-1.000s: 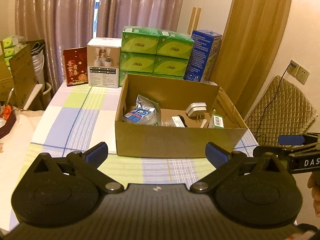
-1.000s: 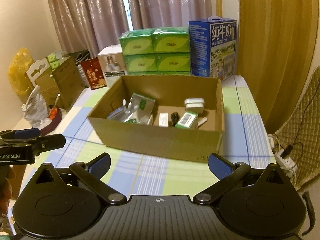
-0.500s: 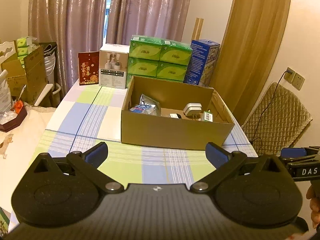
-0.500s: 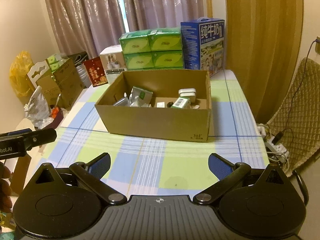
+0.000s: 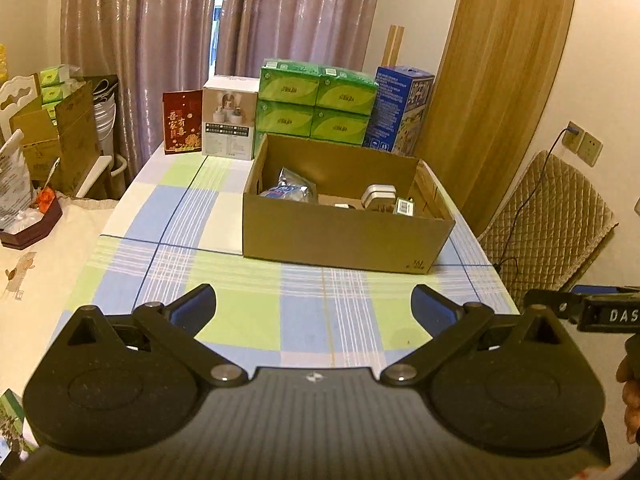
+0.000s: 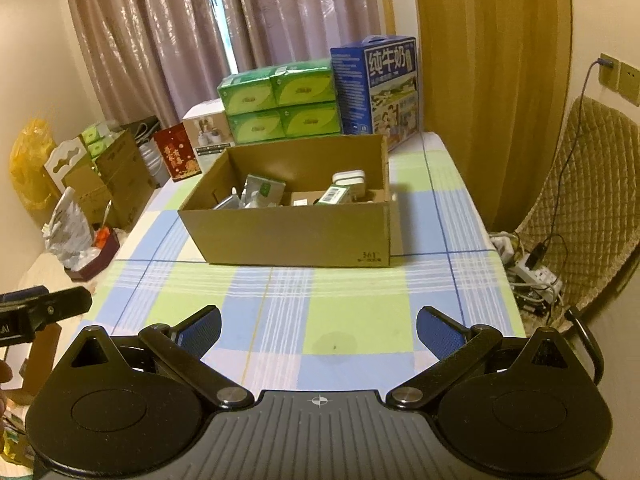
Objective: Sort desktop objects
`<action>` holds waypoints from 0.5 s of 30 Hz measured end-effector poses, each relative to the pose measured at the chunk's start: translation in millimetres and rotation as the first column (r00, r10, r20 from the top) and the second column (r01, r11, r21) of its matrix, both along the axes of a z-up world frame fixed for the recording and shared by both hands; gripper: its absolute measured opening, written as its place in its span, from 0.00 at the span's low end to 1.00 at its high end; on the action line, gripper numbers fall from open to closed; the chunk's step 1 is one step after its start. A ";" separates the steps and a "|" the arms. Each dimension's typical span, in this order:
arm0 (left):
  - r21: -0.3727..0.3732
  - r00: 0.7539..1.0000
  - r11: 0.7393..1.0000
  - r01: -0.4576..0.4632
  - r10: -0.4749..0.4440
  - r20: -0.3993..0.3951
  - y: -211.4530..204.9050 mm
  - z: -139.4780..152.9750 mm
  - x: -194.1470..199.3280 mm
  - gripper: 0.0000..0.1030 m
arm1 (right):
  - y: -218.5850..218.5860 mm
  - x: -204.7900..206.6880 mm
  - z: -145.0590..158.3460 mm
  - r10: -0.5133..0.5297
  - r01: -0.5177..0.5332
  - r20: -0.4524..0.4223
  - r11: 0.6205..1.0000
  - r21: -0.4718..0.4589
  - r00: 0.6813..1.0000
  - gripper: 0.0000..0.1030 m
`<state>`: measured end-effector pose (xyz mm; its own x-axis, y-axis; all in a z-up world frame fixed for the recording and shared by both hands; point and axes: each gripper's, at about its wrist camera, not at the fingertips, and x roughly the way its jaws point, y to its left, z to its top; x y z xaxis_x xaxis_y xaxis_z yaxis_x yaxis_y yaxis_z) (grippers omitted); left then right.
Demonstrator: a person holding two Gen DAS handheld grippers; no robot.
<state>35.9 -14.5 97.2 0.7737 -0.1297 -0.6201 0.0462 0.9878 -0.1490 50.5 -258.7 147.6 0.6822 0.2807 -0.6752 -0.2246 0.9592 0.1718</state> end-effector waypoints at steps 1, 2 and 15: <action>0.002 1.000 1.000 0.001 -0.001 -0.002 -0.6 -0.3 -1.6 0.99 | -1.2 -1.2 0.2 -0.002 0.002 0.000 1.000 0.002 1.000 0.98; 0.002 1.000 1.000 0.003 -0.003 -0.005 -0.8 -0.7 -3.0 0.99 | -2.2 -2.8 0.3 -0.005 0.005 -0.001 1.000 0.004 1.000 0.98; 0.036 1.000 0.999 0.011 -0.011 0.018 -8.8 2.8 -10.2 0.99 | -4.1 -11.9 -1.3 -0.011 0.011 -0.010 1.000 0.012 1.000 0.98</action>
